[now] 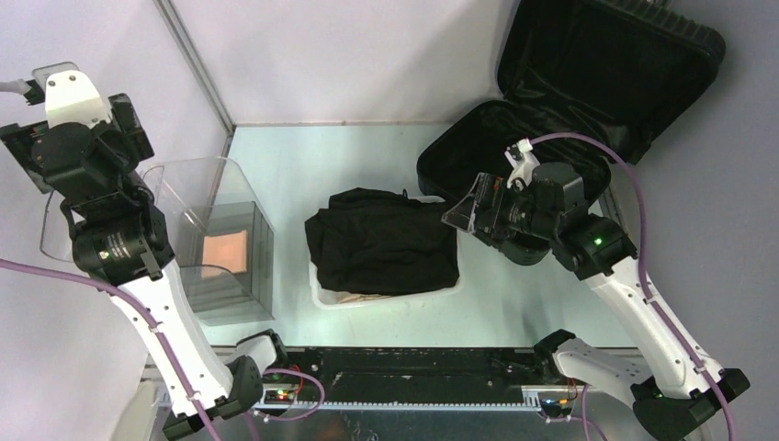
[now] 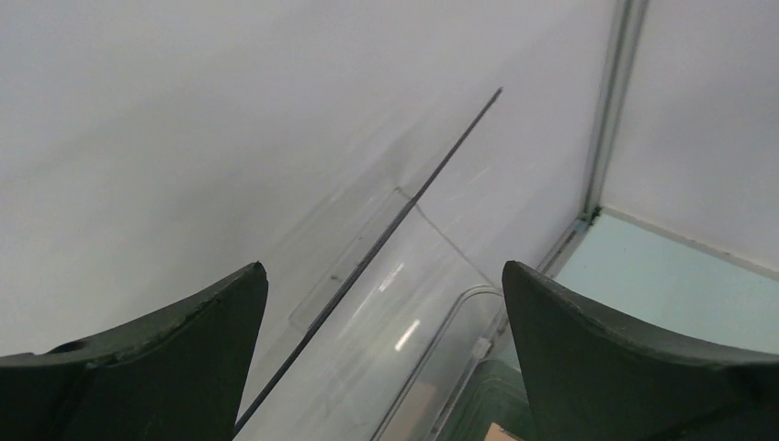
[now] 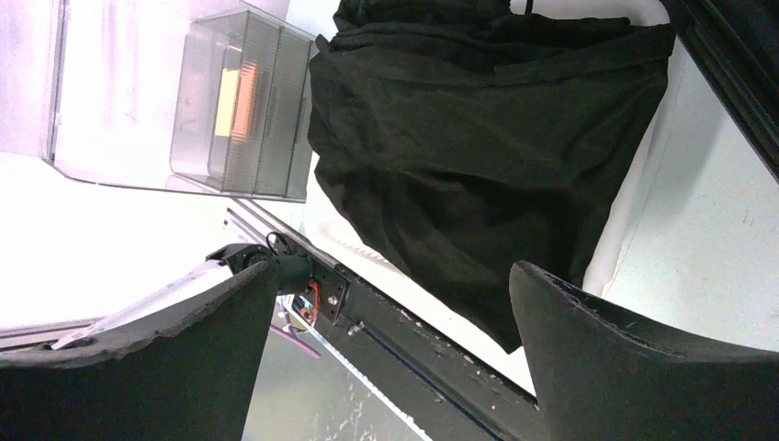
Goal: Open, take out, and arrange the luggage
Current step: Close the storage box at the corner of the board.
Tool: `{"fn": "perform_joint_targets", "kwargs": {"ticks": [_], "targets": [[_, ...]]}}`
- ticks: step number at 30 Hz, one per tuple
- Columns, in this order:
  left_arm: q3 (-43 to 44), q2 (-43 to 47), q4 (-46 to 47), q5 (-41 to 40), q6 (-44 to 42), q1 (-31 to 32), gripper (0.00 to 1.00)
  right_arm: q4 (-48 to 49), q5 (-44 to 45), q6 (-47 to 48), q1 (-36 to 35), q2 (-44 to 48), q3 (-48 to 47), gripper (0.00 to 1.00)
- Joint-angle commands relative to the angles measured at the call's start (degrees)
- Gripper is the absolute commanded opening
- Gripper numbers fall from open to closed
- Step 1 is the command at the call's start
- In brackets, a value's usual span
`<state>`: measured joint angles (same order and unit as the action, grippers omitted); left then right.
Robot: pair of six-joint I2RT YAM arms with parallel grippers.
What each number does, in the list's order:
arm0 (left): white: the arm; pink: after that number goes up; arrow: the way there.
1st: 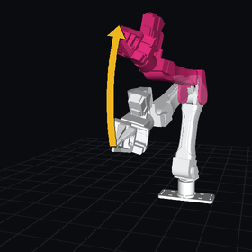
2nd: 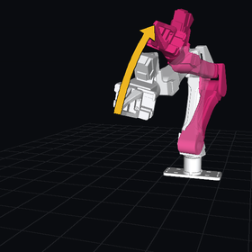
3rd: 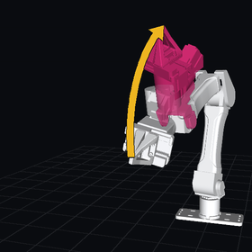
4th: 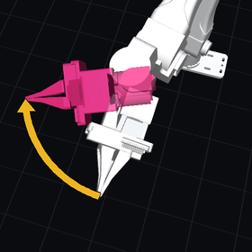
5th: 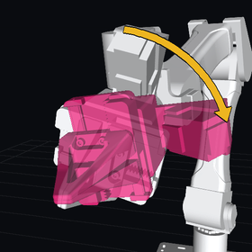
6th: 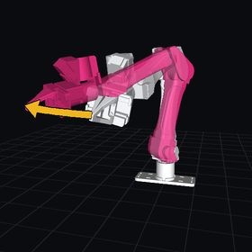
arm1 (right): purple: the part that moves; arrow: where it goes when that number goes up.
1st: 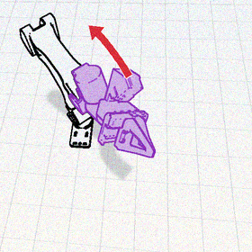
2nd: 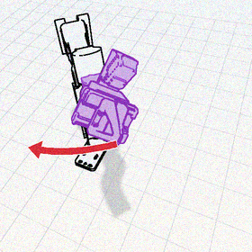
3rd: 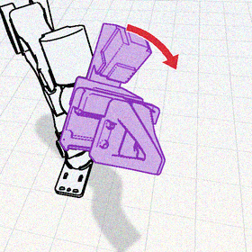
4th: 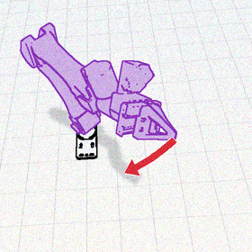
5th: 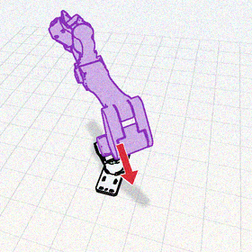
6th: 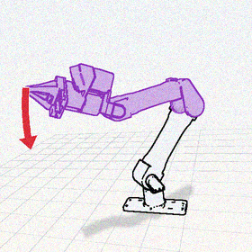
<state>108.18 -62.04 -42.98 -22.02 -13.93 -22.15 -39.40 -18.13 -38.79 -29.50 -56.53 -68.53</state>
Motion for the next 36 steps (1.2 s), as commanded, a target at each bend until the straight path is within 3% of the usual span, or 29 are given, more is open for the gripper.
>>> {"fn": "perform_joint_targets", "kwargs": {"ticks": [1,22,28,36], "targets": [[0.5,-0.1,-0.6,9.6,3.7,-1.3,0.98,0.2,0.4,0.6,0.3,0.0,-2.1,1.0],[-2.1,3.3,-1.9,24.5,10.9,-1.5,0.96,1.4,0.3,0.5,0.1,-2.3,-2.1,1.0],[-10.6,7.7,6.6,36.6,18.7,-1.5,0.93,1.7,-0.2,0.2,0.1,-2.2,-2.1,1.0],[-20.9,12.7,10.7,44.3,24.6,-1.5,0.91,0.0,0.5,1.1,0.2,-0.7,-2.1,1.0]]}}
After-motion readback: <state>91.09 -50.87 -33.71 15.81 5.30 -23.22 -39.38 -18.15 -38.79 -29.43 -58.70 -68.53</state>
